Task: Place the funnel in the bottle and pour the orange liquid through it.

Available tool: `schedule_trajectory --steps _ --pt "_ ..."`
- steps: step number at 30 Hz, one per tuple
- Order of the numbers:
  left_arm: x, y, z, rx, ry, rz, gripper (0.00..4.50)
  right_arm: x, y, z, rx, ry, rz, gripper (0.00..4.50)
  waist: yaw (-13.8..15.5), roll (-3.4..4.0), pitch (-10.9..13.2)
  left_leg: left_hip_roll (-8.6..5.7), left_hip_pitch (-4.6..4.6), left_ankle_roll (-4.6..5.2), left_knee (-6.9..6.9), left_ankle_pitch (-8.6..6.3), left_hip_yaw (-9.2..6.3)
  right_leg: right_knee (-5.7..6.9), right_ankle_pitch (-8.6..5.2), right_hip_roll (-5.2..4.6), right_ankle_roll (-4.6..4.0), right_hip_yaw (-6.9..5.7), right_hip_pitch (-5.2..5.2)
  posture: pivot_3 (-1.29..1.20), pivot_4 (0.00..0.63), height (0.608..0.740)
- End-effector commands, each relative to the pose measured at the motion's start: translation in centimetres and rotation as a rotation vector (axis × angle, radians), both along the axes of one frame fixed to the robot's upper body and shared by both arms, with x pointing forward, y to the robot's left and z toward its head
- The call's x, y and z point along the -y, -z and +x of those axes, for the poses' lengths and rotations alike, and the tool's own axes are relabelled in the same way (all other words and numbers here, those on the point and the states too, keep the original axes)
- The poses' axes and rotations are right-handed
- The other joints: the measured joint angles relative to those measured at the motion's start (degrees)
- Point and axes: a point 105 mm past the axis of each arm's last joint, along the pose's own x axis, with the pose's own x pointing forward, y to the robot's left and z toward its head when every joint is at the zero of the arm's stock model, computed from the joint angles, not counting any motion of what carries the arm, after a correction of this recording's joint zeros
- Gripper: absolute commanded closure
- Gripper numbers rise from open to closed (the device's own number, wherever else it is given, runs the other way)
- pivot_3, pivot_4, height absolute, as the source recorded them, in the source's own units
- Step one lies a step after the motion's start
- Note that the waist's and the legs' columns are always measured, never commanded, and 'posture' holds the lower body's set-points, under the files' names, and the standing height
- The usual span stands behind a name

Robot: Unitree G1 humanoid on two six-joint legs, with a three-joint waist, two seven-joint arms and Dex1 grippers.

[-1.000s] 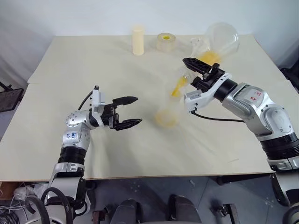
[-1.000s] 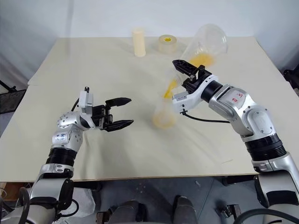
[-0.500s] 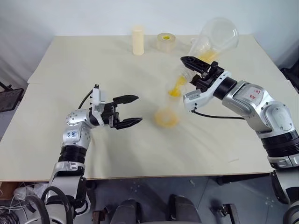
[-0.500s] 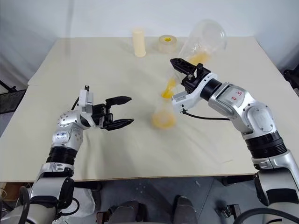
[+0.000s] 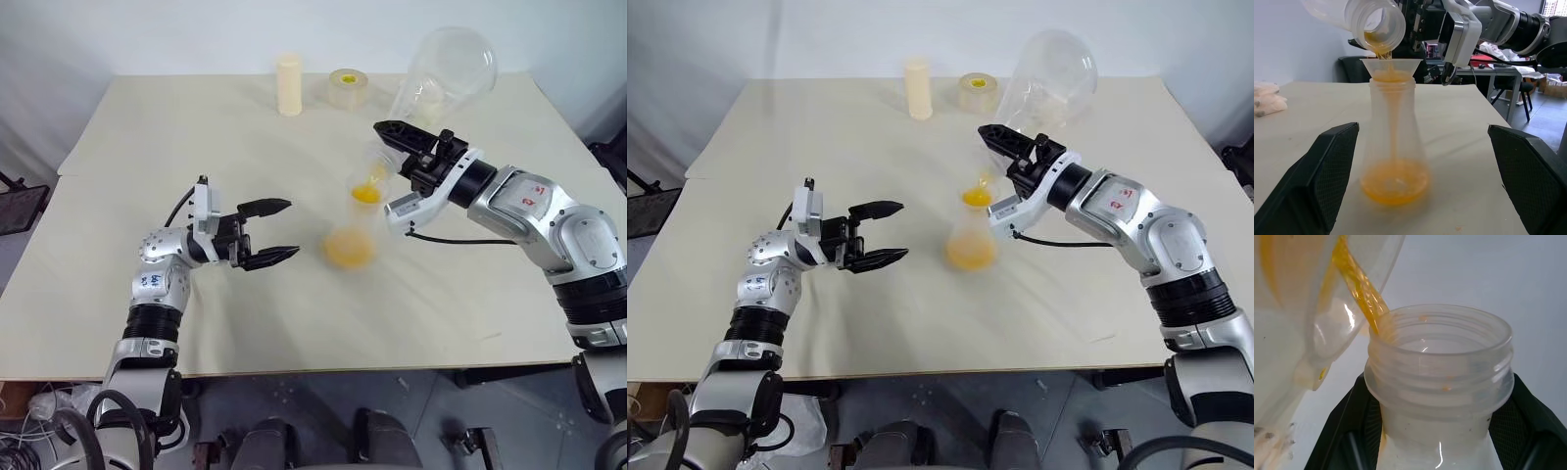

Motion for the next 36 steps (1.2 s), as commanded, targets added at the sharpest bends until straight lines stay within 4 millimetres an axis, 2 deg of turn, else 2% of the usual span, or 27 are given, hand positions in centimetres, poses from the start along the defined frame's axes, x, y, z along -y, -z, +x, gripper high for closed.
schedule_trajectory --steps 1,17,26,30,33,36 --pt "0.0 -0.9 0.0 0.039 0.004 -0.011 0.00 0.1 -2.1 -0.7 0.086 -0.016 -0.004 2.05 0.0 0.00 0.0 0.01 0.00 0.00 0.00 0.00 0.00 0.00 0.00 0.00 0.00 0.00 0.00 0.00 0.150 0.740" --pt "0.1 -0.9 -0.1 0.040 0.011 -0.010 0.00 -0.3 -2.3 -1.1 0.156 -0.057 -0.082 2.05 0.0 0.00 0.0 0.04 0.00 0.00 0.00 0.00 0.00 0.00 0.00 0.00 0.00 0.01 0.00 0.00 0.150 0.740" --pt "0.0 -0.9 0.2 0.035 -0.009 -0.003 0.00 -0.6 -2.5 -1.1 0.140 -0.073 -0.034 2.05 0.0 0.00 0.0 0.04 0.00 0.00 -0.01 0.00 0.00 0.00 0.00 0.00 0.00 0.00 0.00 0.00 0.150 0.740" --pt "0.0 -1.0 0.5 0.037 -0.032 0.002 0.00 -0.4 -2.4 -1.0 0.088 -0.069 0.045 2.05 -0.1 0.00 0.0 0.03 0.00 0.00 -0.01 0.00 0.00 0.00 0.00 0.00 0.00 0.00 0.00 0.00 0.150 0.740" --pt "-0.1 -1.1 0.7 0.040 -0.039 0.003 0.00 0.4 -2.8 -0.8 -0.001 -0.055 0.226 2.05 0.0 -0.01 0.0 0.02 0.00 0.00 0.00 0.00 -0.01 0.00 0.00 0.01 0.00 -0.02 0.01 0.00 0.150 0.740" --pt "-0.2 -1.3 1.0 0.042 -0.047 0.004 0.00 1.8 -3.5 -0.4 -0.124 -0.035 0.490 2.05 0.0 -0.01 0.0 0.01 -0.01 0.00 0.00 0.00 -0.01 0.00 0.00 0.00 0.00 -0.03 0.02 0.00 0.150 0.740"
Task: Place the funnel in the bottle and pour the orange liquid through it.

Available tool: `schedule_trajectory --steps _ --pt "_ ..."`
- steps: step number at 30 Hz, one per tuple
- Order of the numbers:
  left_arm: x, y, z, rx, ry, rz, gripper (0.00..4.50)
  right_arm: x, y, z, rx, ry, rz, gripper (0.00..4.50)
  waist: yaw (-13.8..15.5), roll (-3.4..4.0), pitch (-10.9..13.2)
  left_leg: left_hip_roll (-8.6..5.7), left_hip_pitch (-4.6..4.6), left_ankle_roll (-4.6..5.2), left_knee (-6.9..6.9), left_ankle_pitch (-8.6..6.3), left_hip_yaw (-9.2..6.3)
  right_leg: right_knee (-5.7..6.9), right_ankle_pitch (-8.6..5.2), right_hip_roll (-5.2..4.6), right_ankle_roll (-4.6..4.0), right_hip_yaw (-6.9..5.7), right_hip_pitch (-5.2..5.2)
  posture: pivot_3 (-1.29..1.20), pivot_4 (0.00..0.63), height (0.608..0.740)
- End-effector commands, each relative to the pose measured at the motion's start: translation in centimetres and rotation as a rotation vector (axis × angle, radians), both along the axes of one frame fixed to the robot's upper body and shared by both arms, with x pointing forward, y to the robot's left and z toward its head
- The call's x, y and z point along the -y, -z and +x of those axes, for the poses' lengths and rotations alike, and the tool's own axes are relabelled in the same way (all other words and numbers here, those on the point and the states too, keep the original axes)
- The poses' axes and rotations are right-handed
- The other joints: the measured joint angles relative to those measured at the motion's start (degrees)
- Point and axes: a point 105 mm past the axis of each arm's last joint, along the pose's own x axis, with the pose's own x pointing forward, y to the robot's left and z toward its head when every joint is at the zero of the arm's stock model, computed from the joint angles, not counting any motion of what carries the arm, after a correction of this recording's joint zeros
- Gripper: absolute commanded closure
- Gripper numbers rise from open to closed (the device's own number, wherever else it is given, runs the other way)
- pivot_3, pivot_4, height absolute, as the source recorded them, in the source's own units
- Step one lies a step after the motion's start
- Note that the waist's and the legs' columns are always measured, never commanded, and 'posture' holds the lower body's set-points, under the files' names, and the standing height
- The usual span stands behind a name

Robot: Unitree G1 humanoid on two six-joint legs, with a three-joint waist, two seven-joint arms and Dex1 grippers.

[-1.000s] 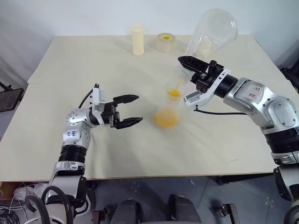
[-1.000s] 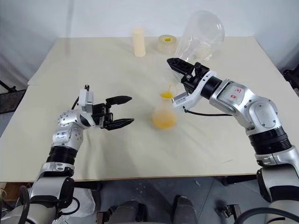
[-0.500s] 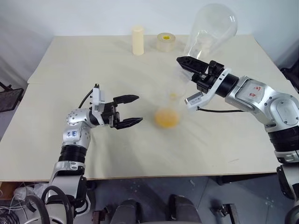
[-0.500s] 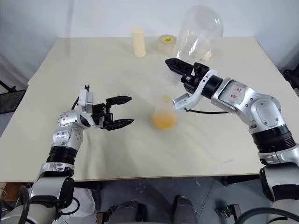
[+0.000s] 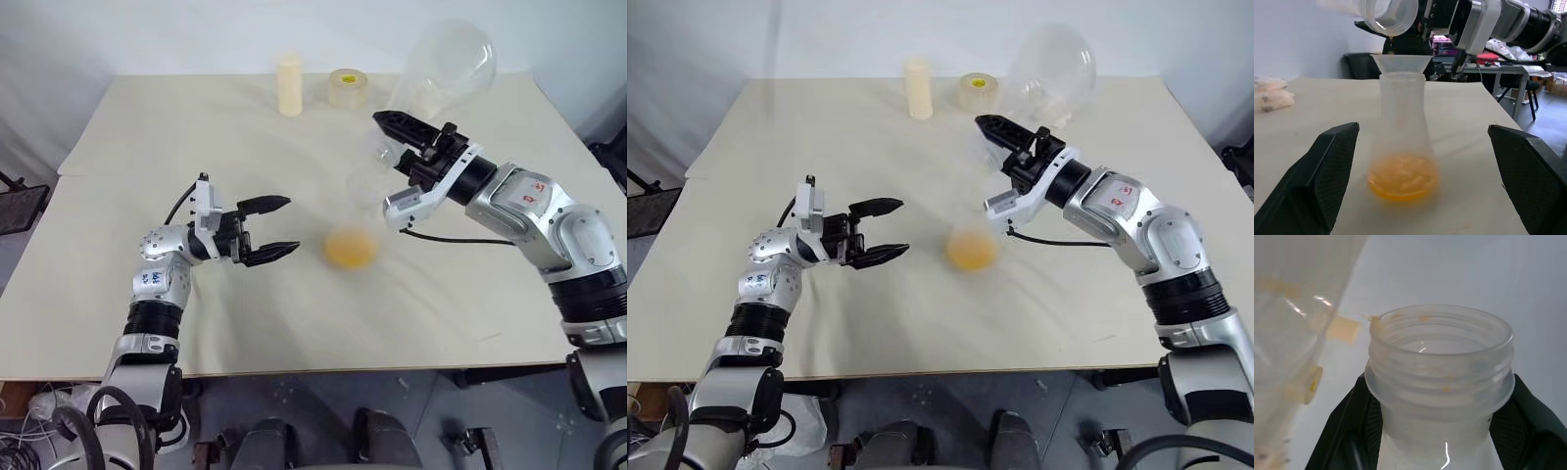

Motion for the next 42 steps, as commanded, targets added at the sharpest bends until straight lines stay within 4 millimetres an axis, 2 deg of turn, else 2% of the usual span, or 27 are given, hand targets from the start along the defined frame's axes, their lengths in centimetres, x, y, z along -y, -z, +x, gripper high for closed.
schedule_trajectory --steps 1,4,6,9,12,17,21,27,32,35,37,42 --pt "-0.1 -1.3 0.4 0.046 -0.018 0.000 0.00 2.7 -3.0 0.1 -0.108 0.029 0.394 2.05 0.0 -0.01 0.0 -0.01 0.00 0.00 0.00 0.00 0.00 0.00 0.00 0.00 0.00 0.00 0.00 0.00 0.150 0.740" --pt "-0.1 -1.4 0.8 0.062 -0.039 0.003 0.00 5.6 -2.7 1.2 -0.283 0.066 0.723 2.05 0.1 -0.03 0.0 -0.01 -0.01 0.00 0.02 0.00 -0.05 0.04 0.00 0.00 0.00 -0.06 0.01 0.00 0.150 0.740" --pt "0.0 -1.4 0.9 0.039 -0.030 0.002 0.00 8.4 -2.0 2.0 -0.389 0.090 0.950 2.05 0.1 -0.03 0.0 -0.02 0.00 0.01 0.04 0.00 -0.08 0.11 0.00 0.00 0.00 -0.06 0.02 0.00 0.150 0.740" --pt "0.1 -1.5 0.9 0.027 -0.017 0.007 0.00 10.9 -0.9 2.4 -0.478 0.109 1.129 2.05 0.2 -0.03 0.0 -0.04 0.00 0.01 0.03 0.00 -0.13 0.14 0.00 -0.02 0.00 -0.06 0.02 0.00 0.150 0.740" --pt "0.1 -1.6 1.3 -0.014 -0.037 0.026 0.00 14.6 1.6 3.1 -0.630 0.083 1.470 2.05 0.0 -0.03 0.0 -0.06 0.01 0.01 -0.02 0.00 -0.12 0.13 0.00 -0.01 0.00 -0.06 0.01 0.00 0.150 0.740" --pt "0.4 -1.8 1.8 -0.044 -0.060 0.024 0.00 16.6 3.2 3.3 -0.683 0.042 1.673 2.05 -0.3 0.00 0.0 -0.05 0.06 0.00 -0.05 0.00 -0.07 0.15 0.00 0.00 0.00 -0.04 -0.01 0.00 0.150 0.740" --pt "0.5 -1.7 2.2 -0.081 -0.097 0.031 0.00 17.5 4.5 3.4 -0.693 0.057 1.719 2.05 -0.6 0.00 0.0 -0.05 0.06 0.00 -0.06 0.00 -0.09 0.15 0.00 -0.01 0.00 -0.05 -0.01 0.00 0.150 0.740" --pt "0.5 -1.7 2.4 -0.115 -0.141 0.068 0.00 17.2 4.3 3.1 -0.686 0.024 1.703 0.04 -0.9 0.00 0.0 -0.06 0.06 0.00 -0.06 0.00 -0.10 0.16 0.00 -0.02 0.00 -0.02 -0.01 0.00 0.150 0.740" --pt "0.2 -1.7 2.9 -0.179 -0.185 0.072 0.00 17.3 3.6 2.9 -0.662 0.011 1.687 0.04 -1.3 0.00 0.0 -0.05 0.08 0.00 -0.07 0.00 -0.11 0.17 0.00 -0.01 0.00 -0.01 -0.01 0.00 0.150 0.740" --pt "-0.1 -0.9 3.4 -0.237 -0.250 0.133 0.00 17.3 2.0 2.5 -0.626 -0.032 1.673 0.04 -1.3 0.00 0.0 -0.05 0.07 0.00 -0.07 0.00 -0.12 0.17 0.00 -0.01 0.00 -0.01 -0.01 0.00 0.150 0.740" --pt "0.0 -0.7 3.1 -0.235 -0.234 0.150 0.00 17.2 0.8 2.2 -0.605 -0.069 1.657 0.04 -1.3 0.00 0.0 -0.06 0.09 0.00 -0.07 0.00 -0.12 0.18 0.00 -0.02 0.00 0.01 -0.01 0.00 0.150 0.740" --pt "0.2 -1.4 2.1 -0.189 -0.166 0.109 0.00 16.3 -2.0 1.4 -0.620 -0.189 1.612 0.04 -1.3 0.00 0.0 -0.05 0.08 0.00 -0.07 0.00 -0.12 0.18 0.00 -0.02 0.00 0.01 -0.01 0.00 0.150 0.740"
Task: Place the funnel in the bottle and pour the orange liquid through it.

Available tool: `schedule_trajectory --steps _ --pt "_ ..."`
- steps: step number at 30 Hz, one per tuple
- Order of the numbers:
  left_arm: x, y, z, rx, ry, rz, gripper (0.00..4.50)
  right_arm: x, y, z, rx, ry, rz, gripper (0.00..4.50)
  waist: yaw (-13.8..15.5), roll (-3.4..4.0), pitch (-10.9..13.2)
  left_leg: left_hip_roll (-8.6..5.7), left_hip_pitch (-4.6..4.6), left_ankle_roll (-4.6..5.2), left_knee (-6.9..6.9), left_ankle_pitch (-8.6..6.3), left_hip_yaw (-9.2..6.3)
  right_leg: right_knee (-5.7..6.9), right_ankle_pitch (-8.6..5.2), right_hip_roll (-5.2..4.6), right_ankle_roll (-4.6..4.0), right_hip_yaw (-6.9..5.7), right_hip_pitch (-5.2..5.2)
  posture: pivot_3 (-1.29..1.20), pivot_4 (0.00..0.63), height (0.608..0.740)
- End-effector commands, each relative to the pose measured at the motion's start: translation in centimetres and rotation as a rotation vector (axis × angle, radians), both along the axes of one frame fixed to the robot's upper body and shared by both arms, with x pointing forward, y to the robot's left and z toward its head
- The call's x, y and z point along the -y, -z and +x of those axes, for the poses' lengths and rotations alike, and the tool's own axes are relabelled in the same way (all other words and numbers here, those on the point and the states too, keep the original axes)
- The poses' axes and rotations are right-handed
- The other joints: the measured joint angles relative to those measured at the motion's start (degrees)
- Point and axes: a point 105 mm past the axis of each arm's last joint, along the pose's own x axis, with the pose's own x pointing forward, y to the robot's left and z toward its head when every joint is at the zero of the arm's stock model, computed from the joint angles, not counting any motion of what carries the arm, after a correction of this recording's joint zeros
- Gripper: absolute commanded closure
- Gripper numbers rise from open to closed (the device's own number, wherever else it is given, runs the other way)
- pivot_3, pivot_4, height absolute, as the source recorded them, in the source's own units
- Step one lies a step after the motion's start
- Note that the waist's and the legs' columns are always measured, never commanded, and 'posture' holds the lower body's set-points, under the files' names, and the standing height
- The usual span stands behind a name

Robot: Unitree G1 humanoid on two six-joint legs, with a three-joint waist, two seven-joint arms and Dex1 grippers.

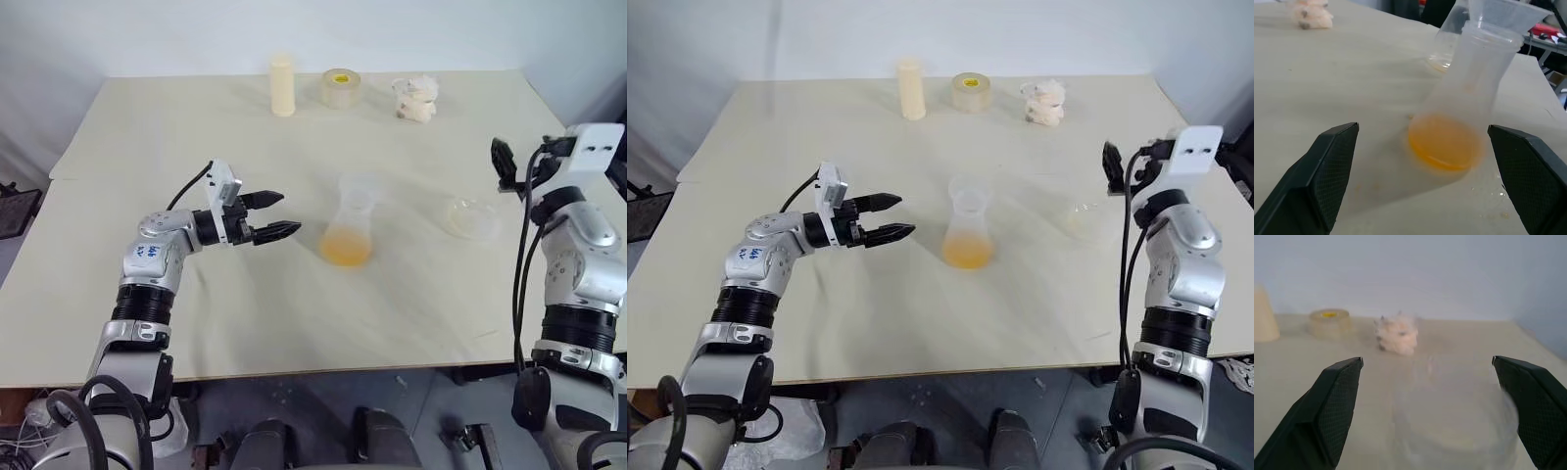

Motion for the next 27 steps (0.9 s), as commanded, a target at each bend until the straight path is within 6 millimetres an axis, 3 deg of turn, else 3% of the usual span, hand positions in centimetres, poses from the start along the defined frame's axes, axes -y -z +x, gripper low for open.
schedule_trajectory --steps 1,5,9,18,22,27 --pt "-0.1 -1.7 -1.0 0.134 0.044 -0.041 0.00 -0.6 -4.6 -1.8 0.139 -0.080 -0.028 0.04 0.0 0.00 0.0 0.00 0.00 0.00 0.00 0.00 0.00 0.00 0.00 0.00 0.00 -0.01 0.00 0.00 0.150 0.740" --pt "-0.6 -1.9 -1.5 0.208 0.051 -0.042 0.00 -3.9 -5.9 -3.7 0.145 -0.316 -0.123 0.04 0.1 0.00 0.0 0.01 -0.01 0.00 0.00 0.00 -0.01 0.00 0.00 0.00 0.00 -0.01 0.00 0.00 0.150 0.740" --pt "-1.7 -1.6 -2.2 0.251 0.077 -0.030 0.00 -7.0 -3.3 -7.0 0.036 -0.584 -0.322 0.04 0.4 -0.04 0.0 -0.01 -0.01 0.00 0.01 0.00 -0.03 -0.01 0.00 0.00 0.00 -0.03 0.01 0.00 0.150 0.740" --pt "-5.2 0.3 -5.1 0.174 0.175 0.004 0.00 -5.6 5.4 -12.2 -0.288 -0.783 -0.521 0.04 2.0 -0.10 0.0 -0.01 -0.02 0.01 0.14 -0.01 0.14 -0.10 0.00 -0.02 0.00 -0.01 0.06 0.00 0.150 0.740" --pt "-6.3 1.5 -5.7 0.146 0.198 0.055 0.00 -4.8 8.0 -13.4 -0.366 -0.830 -0.538 0.04 2.5 -0.12 0.0 0.00 0.04 0.01 0.20 -0.01 0.17 -0.26 0.00 -0.01 0.00 -0.01 0.19 0.00 0.150 0.740" --pt "-6.7 2.0 -6.1 0.134 0.209 0.083 0.00 -3.9 9.7 -13.6 -0.414 -0.820 -0.554 0.04 2.9 -0.12 0.0 0.00 0.05 0.01 0.20 -0.01 0.21 -0.27 0.00 -0.01 0.00 -0.01 0.19 0.00 0.150 0.740"
